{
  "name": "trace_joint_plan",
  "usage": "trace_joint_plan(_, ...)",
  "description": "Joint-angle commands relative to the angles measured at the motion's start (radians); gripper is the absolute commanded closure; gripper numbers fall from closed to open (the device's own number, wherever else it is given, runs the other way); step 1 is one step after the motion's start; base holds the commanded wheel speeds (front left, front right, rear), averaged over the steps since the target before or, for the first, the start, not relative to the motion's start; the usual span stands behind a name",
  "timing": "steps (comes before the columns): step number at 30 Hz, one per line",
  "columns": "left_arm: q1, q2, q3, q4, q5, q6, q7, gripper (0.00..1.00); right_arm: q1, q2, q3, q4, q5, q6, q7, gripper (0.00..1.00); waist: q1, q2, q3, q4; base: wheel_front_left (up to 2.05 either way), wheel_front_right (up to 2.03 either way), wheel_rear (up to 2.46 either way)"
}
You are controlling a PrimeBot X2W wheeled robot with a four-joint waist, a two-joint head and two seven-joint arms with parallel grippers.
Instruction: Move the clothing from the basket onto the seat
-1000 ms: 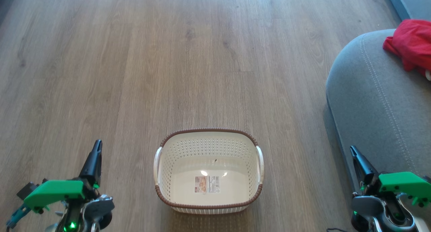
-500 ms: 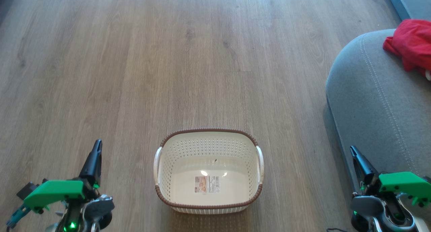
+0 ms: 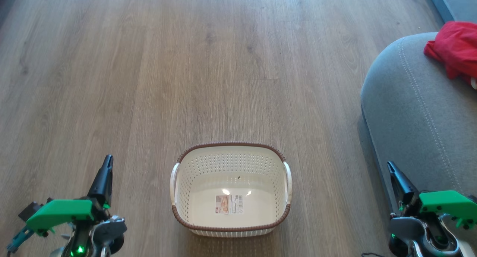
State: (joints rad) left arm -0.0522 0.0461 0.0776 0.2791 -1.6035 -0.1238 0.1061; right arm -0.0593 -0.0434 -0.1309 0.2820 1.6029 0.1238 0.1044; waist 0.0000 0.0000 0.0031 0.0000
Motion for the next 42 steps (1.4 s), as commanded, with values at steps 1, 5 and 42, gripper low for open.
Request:
trace_joint_plan(1, -0.056, 0.004, 0.036, -0.034, -0.005, -0.007, 0.007, 1.00, -0.049, -0.007, 0.017, -0.037, 0.006, 0.007, 0.009, 1.00, 0.0000, 0.0000, 0.000, 0.000, 0.00, 0.00, 0.00)
trace_joint_plan(5, -0.056, 0.004, 0.036, -0.034, -0.005, -0.007, 0.007, 1.00, -0.049, -0.007, 0.017, -0.037, 0.006, 0.007, 0.009, 1.00, 0.0000, 0.0000, 0.000, 0.000, 0.00, 0.00, 0.00)
trace_joint_plan(42, -0.056, 0.004, 0.036, -0.034, -0.005, -0.007, 0.007, 1.00, -0.049, -0.007, 0.017, -0.037, 0.006, 0.007, 0.009, 1.00, 0.0000, 0.0000, 0.000, 0.000, 0.00, 0.00, 0.00)
